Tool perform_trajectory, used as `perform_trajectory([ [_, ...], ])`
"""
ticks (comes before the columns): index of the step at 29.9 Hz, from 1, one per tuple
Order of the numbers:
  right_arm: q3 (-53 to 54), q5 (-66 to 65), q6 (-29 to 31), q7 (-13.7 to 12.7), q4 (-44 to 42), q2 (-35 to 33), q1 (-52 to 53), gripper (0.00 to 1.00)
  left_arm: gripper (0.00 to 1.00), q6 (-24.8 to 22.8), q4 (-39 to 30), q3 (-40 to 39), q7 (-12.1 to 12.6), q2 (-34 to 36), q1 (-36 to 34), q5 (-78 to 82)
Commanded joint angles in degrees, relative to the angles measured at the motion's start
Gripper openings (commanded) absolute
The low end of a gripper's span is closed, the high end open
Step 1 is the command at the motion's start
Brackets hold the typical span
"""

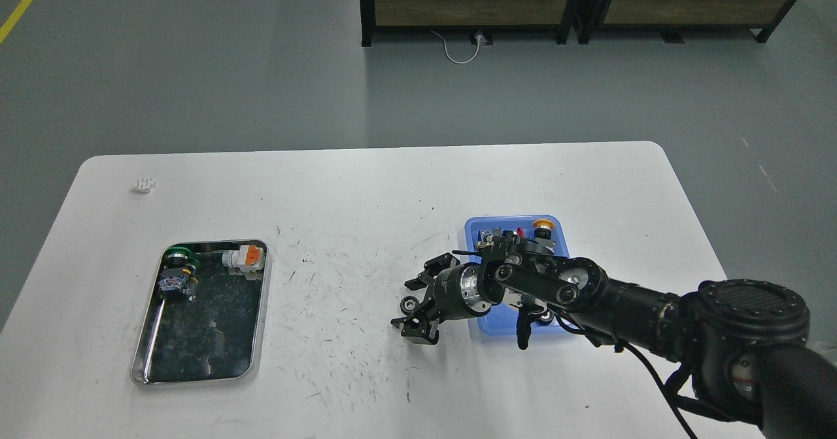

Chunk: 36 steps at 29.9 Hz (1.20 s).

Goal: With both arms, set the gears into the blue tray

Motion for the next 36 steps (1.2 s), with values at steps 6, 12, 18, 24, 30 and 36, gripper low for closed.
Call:
perform_trajectory([
  [6, 0.3, -0.1, 0.5, 0.1, 0.1, -0.5, 0.0, 0.28, 0.98, 0.1, 0.1, 0.0, 0.0, 0.1, 0.0, 0.1],
  [12, 0.6, -0.1, 0.7, 0.0, 0.5, -1.1, 0.4, 0.16, 0.98, 0.1, 0.2, 0.0, 0.1, 0.1, 0.0, 0.1],
  [18, 4.2, 0.0, 1.5, 0.0, 1.2, -2.9, 2.1, 0.15, 0.98, 0.1, 0.3, 0.0, 0.3, 0.2, 0.0, 0.1],
  [24, 6.0, 0.0, 1.6, 0.0, 3.2, -6.7, 3.2, 0.15, 0.98, 0.2, 0.3, 0.3, 0.3, 0.3, 0.1, 0.4],
  [30, 6.9, 0.3, 2.9, 0.1, 9.4, -17.6, 3.0, 0.16, 0.98, 0.4, 0.3, 0.4, 0.3, 0.3, 0.4, 0.4],
  [36, 8.9, 0.7, 4.5, 0.2, 15.4, -27.4, 1.4, 0.16, 0.98, 0.5, 0.3, 0.4, 0.3, 0.2, 0.4, 0.4],
])
